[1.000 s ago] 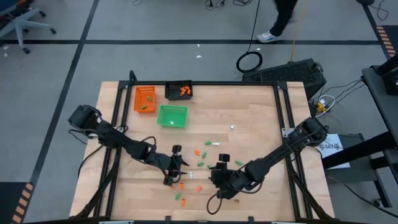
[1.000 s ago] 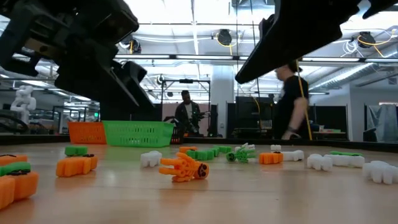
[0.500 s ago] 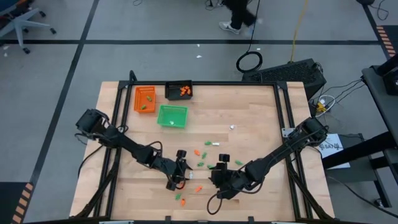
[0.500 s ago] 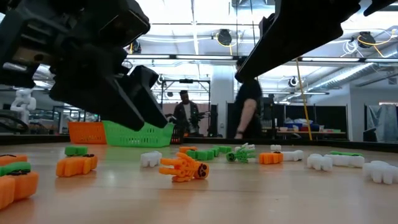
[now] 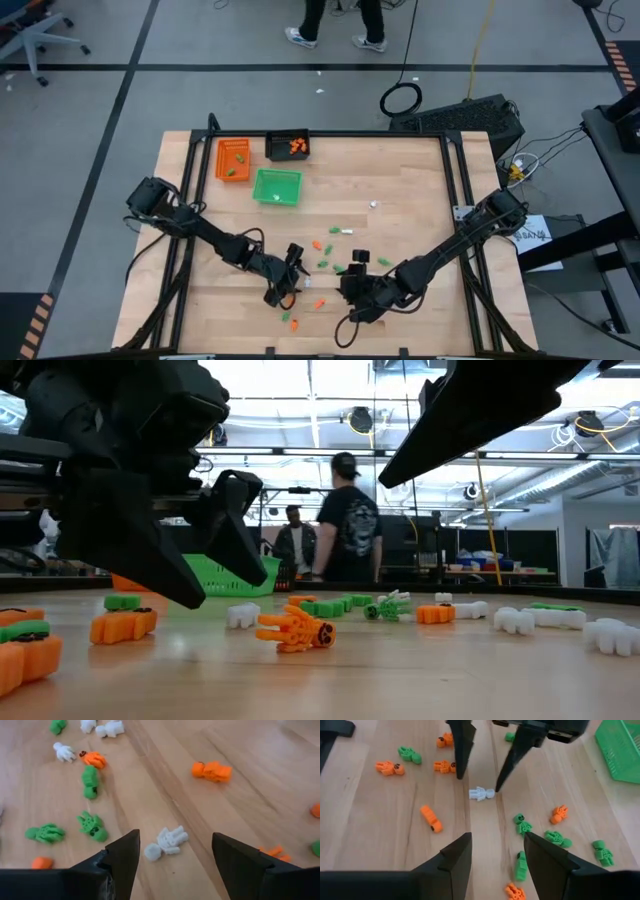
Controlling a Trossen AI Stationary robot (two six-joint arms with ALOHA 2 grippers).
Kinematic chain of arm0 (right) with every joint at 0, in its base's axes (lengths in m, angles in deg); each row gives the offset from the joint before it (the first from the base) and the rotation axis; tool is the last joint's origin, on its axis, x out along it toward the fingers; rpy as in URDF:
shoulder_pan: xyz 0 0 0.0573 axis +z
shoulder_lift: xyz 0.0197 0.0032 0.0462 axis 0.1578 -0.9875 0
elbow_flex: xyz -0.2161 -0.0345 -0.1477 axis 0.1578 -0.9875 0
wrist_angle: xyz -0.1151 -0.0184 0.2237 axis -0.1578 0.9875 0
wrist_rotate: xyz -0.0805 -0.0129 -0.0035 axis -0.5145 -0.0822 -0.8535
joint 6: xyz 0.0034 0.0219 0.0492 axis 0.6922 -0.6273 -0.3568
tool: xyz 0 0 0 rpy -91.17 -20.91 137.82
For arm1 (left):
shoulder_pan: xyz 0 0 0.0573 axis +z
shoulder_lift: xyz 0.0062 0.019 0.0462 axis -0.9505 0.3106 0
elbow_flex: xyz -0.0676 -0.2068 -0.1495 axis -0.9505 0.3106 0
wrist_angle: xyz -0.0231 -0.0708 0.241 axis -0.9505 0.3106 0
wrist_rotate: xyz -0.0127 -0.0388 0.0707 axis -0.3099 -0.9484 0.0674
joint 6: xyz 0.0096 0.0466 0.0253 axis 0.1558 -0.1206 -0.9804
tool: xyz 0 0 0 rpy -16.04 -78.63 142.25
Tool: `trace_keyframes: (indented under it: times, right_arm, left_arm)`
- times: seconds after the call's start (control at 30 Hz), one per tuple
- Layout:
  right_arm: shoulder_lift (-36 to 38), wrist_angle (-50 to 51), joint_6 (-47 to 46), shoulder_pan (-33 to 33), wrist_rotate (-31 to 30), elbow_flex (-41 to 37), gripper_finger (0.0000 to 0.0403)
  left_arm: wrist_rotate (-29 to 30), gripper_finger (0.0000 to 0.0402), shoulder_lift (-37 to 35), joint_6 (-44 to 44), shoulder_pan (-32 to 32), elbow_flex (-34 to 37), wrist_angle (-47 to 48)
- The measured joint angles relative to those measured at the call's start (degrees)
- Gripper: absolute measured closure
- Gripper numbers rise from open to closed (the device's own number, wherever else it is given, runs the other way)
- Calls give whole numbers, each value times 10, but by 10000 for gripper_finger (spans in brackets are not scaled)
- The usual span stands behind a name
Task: Sort Halloween decoration
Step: Put the white skeleton toy into the green bin
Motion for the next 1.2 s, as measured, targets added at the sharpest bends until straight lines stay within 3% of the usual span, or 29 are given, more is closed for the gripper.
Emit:
trace_keyframes:
  times: [0.2,0.33,0.67,1.07,1.2]
  right_arm:
    - [0,-5,-2,4,0,0,239]
    - [0,-6,-2,5,0,0,239]
    - [0,-5,-6,11,0,0,239]
    - [0,-5,-6,11,-1,0,239]
    - [0,-5,-6,11,-2,0,239]
  left_arm:
    - [-88,182,9,-13,28,0,-6]
    - [-113,207,38,-39,37,-1,-32]
    - [-120,252,69,-40,59,-2,-68]
    - [-104,385,66,-38,60,-1,-65]
    - [-104,389,53,-36,60,1,-56]
